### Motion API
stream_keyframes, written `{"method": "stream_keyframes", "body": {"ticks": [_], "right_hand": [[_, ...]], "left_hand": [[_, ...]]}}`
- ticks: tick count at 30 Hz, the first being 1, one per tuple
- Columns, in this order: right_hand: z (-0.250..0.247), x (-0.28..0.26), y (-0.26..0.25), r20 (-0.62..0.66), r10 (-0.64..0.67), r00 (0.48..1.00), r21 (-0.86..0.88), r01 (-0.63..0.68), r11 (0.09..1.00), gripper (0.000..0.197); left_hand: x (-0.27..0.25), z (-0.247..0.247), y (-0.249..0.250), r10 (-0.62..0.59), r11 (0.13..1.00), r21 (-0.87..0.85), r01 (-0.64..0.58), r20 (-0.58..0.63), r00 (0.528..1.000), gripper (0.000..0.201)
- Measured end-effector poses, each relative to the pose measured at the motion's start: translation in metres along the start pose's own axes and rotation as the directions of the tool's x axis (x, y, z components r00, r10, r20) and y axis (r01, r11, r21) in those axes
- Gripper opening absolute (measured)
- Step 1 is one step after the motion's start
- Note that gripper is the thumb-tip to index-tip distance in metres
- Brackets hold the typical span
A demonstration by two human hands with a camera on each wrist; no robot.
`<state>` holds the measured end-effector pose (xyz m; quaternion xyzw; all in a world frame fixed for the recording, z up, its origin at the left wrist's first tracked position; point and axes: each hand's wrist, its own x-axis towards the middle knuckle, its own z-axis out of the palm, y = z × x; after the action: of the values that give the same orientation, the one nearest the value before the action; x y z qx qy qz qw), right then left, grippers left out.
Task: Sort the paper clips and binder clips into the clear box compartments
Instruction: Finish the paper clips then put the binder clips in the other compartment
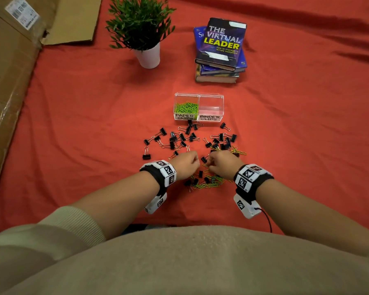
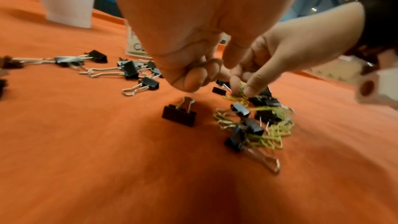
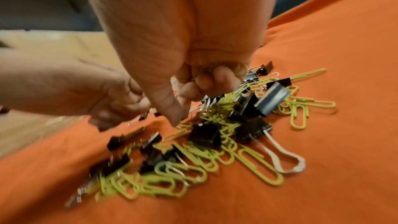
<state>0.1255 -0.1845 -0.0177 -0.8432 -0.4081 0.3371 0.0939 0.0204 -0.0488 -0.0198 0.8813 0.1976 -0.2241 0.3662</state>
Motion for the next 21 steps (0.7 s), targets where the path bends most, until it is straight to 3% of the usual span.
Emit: {"method": "stream_keyframes", "body": {"ticks": [2, 5, 12, 14, 17, 21], "right_hand": [[0.004, 0.000, 0.000, 0.021, -0.035, 0.999, -0.141, 0.037, 0.989, 0.023], [0.009, 0.001, 0.001, 0.020, -0.045, 0.999, -0.192, 0.048, 0.980, 0.023], [0.011, -0.001, 0.000, 0.040, -0.013, 0.999, -0.124, 0.018, 0.992, 0.009], [0.008, -0.002, 0.001, -0.003, 0.006, 1.000, -0.022, -0.006, 1.000, 0.008], [-0.004, -0.002, 0.008, -0.045, 0.122, 0.992, 0.278, -0.105, 0.955, 0.009], [-0.021, -0.003, 0.017, 0.071, 0.185, 0.980, 0.638, -0.187, 0.747, 0.015]], "left_hand": [[-0.001, 0.006, 0.000, 0.083, 0.985, 0.148, -0.085, 0.023, 0.996, 0.019], [0.002, 0.011, -0.001, 0.147, 0.929, 0.333, -0.160, 0.063, 0.987, 0.033], [0.016, 0.005, 0.000, 0.135, 0.933, 0.347, -0.097, -0.086, 0.987, 0.023], [0.017, -0.001, -0.001, 0.117, 0.947, 0.313, -0.068, -0.141, 0.983, 0.017], [0.014, -0.009, -0.005, 0.120, 0.961, 0.265, -0.079, -0.145, 0.982, 0.015], [0.003, -0.008, -0.008, 0.173, 0.934, 0.303, -0.187, 0.074, 0.982, 0.015]]}}
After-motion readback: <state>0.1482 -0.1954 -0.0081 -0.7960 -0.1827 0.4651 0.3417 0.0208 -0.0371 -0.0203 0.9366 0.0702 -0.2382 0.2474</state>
